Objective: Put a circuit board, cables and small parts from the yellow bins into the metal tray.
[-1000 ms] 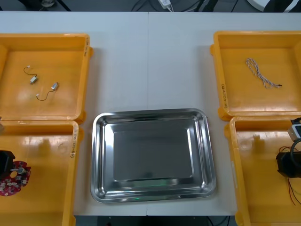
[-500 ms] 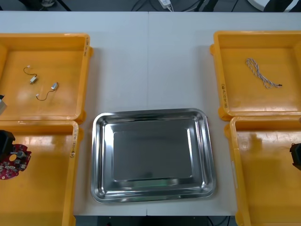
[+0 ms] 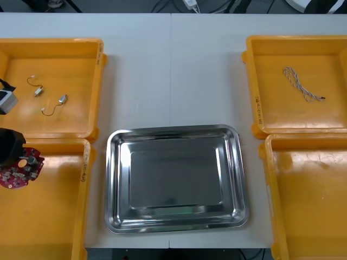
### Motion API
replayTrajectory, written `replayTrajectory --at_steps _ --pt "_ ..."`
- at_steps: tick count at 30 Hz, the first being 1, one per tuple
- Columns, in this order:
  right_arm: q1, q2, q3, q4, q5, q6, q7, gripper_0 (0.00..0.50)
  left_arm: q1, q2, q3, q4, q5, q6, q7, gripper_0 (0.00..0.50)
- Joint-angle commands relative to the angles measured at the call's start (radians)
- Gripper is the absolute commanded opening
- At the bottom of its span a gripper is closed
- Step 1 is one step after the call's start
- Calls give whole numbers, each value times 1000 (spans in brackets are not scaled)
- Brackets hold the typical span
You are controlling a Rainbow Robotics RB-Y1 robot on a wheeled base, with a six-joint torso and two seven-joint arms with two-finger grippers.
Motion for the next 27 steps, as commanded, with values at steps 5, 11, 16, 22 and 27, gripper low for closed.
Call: replayTrajectory --at_steps 5,11,16,22,27 --pt "-148 -18 -48 -31 -27 129 57 0 -111 -12 -84 -80 -62 59 203 0" --pt "-223 -18 -48 -31 -50 188 53 0 -157 -57 -138 -111 -121 87 230 0" --pt "-252 -18 -48 -31 -90 188 50 0 -197 -109 -204 -125 -185 87 296 0" --pt "-283 -18 -34 -31 -114 188 67 0 -239 -180 -305 -139 -285 87 378 0" --pt "-325 -18 12 -34 -125 188 73 0 -251 -232 -374 -149 -354 87 434 0"
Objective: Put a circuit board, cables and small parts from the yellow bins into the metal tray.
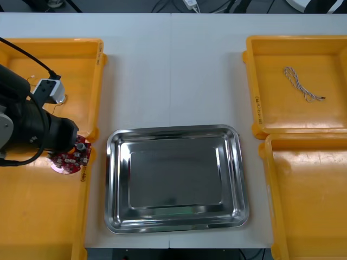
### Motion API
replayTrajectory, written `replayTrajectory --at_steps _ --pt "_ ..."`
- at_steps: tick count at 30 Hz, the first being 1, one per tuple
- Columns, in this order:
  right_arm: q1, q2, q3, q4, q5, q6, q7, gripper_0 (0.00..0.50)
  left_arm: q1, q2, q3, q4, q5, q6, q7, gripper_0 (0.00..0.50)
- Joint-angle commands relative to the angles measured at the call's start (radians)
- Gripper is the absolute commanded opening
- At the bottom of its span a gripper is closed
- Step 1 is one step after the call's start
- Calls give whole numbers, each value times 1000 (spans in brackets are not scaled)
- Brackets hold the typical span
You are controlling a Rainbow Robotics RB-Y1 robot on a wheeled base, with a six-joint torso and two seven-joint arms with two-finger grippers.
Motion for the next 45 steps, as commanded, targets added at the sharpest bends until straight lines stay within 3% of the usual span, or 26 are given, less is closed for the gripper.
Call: replayTrajectory --at_steps 1,20,38,45 --pt "-73 -18 35 -30 -13 5 54 0 -48 -64 -70 -45 -63 8 142 0" --pt "-83 28 92 -104 -27 5 54 0 -65 -213 -347 -60 -316 8 287 0" --pt "-82 36 95 -104 -20 5 64 0 52 -282 -430 -37 -383 8 316 0" --pt "-82 39 98 -104 -21 5 64 0 85 -310 -458 48 -428 -90 316 0"
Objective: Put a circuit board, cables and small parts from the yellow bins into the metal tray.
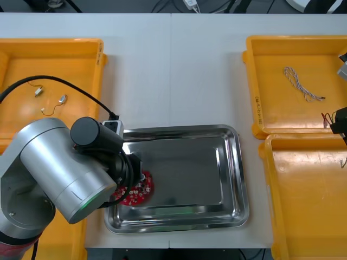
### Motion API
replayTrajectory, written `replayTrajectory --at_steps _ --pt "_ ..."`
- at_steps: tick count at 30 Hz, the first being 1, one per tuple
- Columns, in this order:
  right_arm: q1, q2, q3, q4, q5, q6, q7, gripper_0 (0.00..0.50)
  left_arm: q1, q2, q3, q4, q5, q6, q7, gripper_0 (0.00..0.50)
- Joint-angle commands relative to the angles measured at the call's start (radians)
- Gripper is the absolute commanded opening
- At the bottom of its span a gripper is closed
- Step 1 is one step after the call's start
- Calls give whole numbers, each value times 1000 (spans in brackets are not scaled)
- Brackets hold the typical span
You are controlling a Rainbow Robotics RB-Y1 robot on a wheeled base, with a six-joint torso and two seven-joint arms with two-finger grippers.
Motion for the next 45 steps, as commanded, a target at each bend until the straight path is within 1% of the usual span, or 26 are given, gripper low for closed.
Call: replayTrajectory --at_steps 1,3,7,20,26,34,39,41,42,43,44,45 --pt "-27 10 16 -24 -3 4 21 0 25 -42 -40 50 -42 -62 57 0" --pt "-27 10 16 -24 -3 4 21 0 25 -47 -50 79 -57 -91 57 0" --pt "-27 10 16 -24 -1 4 21 0 27 -50 -64 108 -55 -128 63 0" --pt "-27 10 16 -24 6 4 15 0 69 -42 -112 108 -57 -159 89 0" --pt "-27 10 16 -24 25 4 21 0 71 -41 -127 108 -57 -171 101 0" --pt "-27 10 16 -16 20 4 21 0 80 -33 -156 108 -74 -180 111 0" --pt "-27 11 16 -16 45 4 21 0 82 -30 -158 108 -74 -182 111 0" --pt "-27 10 16 -13 45 4 21 0 82 -30 -156 106 -74 -182 112 3" --pt "-27 10 16 -13 45 4 20 0 82 -30 -158 106 -74 -182 111 13" --pt "-27 10 16 -15 45 4 20 0 82 -30 -156 106 -78 -182 112 159" --pt "-27 10 16 -13 45 4 18 0 82 -30 -156 103 -83 -182 111 467" --pt "-27 10 16 -13 45 4 18 0 82 -30 -156 102 -84 -182 112 500"
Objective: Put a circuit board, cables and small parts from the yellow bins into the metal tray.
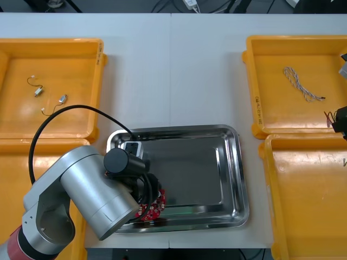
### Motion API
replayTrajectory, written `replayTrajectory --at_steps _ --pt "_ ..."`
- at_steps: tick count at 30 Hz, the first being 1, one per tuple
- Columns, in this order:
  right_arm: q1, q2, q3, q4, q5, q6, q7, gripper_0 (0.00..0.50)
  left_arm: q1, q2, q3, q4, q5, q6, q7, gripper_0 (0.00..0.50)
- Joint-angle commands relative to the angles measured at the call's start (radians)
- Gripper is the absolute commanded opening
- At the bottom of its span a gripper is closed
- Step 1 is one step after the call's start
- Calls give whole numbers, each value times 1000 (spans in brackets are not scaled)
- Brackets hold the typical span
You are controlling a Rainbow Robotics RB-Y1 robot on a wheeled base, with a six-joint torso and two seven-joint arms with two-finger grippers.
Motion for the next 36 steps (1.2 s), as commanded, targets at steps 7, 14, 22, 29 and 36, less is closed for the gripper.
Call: replayTrajectory --at_steps 7,14,22,29,36 --pt "-27 7 12 -13 4 4 23 0 22 -3 -9 -46 -15 -5 108 500" --pt "-27 7 12 -13 -10 4 29 0 22 -1 0 -69 -7 7 108 500" --pt "-27 8 12 -19 -33 4 43 0 -46 28 70 -123 89 53 88 500" --pt "-38 7 63 -59 -39 4 52 0 -153 80 144 -126 204 89 66 500" --pt "-96 31 202 -127 -27 4 46 0 -241 161 218 -121 332 89 57 500"
